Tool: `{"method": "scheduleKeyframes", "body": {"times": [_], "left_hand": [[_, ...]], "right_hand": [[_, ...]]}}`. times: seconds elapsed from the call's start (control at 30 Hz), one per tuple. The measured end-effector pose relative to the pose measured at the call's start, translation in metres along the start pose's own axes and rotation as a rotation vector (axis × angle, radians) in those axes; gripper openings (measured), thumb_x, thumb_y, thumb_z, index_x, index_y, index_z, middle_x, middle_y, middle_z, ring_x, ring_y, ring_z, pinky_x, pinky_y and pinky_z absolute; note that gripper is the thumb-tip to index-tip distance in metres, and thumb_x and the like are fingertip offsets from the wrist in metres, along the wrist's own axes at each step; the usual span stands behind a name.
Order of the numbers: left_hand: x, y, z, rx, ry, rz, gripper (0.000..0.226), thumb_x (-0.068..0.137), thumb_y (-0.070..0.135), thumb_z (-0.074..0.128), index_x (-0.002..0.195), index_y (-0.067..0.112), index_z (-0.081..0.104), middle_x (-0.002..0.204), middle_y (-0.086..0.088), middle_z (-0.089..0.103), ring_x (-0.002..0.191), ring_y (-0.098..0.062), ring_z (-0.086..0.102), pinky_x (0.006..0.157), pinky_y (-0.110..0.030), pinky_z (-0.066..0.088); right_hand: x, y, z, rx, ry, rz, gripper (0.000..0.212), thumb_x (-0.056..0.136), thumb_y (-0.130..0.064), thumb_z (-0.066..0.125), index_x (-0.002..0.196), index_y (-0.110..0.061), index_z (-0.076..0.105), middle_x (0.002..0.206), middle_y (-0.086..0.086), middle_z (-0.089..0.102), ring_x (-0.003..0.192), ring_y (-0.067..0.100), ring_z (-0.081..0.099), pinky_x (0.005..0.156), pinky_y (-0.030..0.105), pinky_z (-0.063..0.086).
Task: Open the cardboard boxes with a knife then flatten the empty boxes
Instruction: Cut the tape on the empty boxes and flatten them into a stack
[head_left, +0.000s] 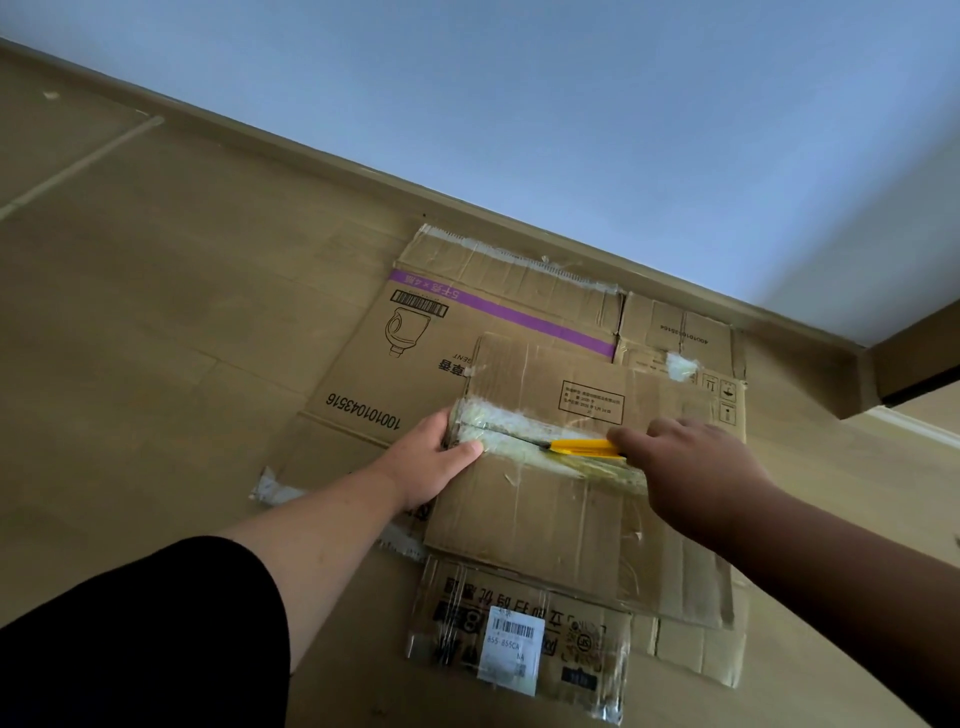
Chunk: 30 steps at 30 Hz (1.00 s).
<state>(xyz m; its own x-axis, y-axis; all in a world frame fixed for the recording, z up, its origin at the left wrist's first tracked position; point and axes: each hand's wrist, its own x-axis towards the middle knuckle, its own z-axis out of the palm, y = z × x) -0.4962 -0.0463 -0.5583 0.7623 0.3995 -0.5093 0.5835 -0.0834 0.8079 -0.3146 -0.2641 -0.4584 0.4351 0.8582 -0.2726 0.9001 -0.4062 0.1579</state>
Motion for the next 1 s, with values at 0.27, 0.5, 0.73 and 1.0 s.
{"method": "scheduleKeyframes", "body": {"times": [0.27, 0.5, 0.73, 1.0], "left_hand": [[-0.003, 0.002, 0.003, 0.041, 0.034, -0.017, 0.079, 0.081, 0.066, 0.056, 0.15, 0.039, 0.03, 0.14, 0.005, 0.051, 0.124, -0.018, 0.052, 0.108, -0.047, 0.043], [-0.007, 0.009, 0.007, 0.119, 0.071, 0.017, 0.063, 0.096, 0.049, 0.054, 0.152, 0.031, 0.03, 0.142, 0.001, 0.049, 0.124, -0.02, 0.05, 0.108, -0.043, 0.041], [-0.02, 0.021, 0.011, 0.286, 0.093, 0.016, 0.06, 0.099, 0.046, 0.049, 0.153, 0.026, 0.03, 0.146, -0.004, 0.047, 0.132, -0.024, 0.046, 0.108, -0.039, 0.038], [-0.029, 0.029, 0.021, 0.385, 0.12, 0.033, 0.049, 0.101, 0.041, 0.047, 0.147, 0.022, 0.039, 0.14, -0.003, 0.051, 0.127, -0.023, 0.049, 0.103, -0.037, 0.041]], "right_hand": [[-0.023, 0.013, 0.002, -0.066, -0.006, 0.034, 0.058, 0.095, -0.021, 0.052, 0.147, -0.033, 0.03, 0.122, 0.005, 0.059, 0.107, 0.023, 0.058, 0.091, 0.036, 0.048], [-0.057, 0.045, 0.002, -0.165, -0.034, 0.091, 0.056, 0.095, -0.026, 0.056, 0.145, -0.031, 0.032, 0.123, 0.004, 0.059, 0.109, 0.023, 0.058, 0.093, 0.036, 0.047], [-0.098, 0.072, 0.007, -0.205, -0.043, 0.165, 0.049, 0.098, -0.031, 0.053, 0.144, -0.03, 0.035, 0.119, 0.001, 0.06, 0.103, 0.016, 0.058, 0.092, 0.031, 0.048], [-0.116, 0.084, 0.019, -0.185, -0.023, 0.207, 0.048, 0.099, -0.03, 0.052, 0.144, -0.03, 0.035, 0.12, 0.001, 0.059, 0.106, 0.017, 0.057, 0.094, 0.032, 0.047]]}}
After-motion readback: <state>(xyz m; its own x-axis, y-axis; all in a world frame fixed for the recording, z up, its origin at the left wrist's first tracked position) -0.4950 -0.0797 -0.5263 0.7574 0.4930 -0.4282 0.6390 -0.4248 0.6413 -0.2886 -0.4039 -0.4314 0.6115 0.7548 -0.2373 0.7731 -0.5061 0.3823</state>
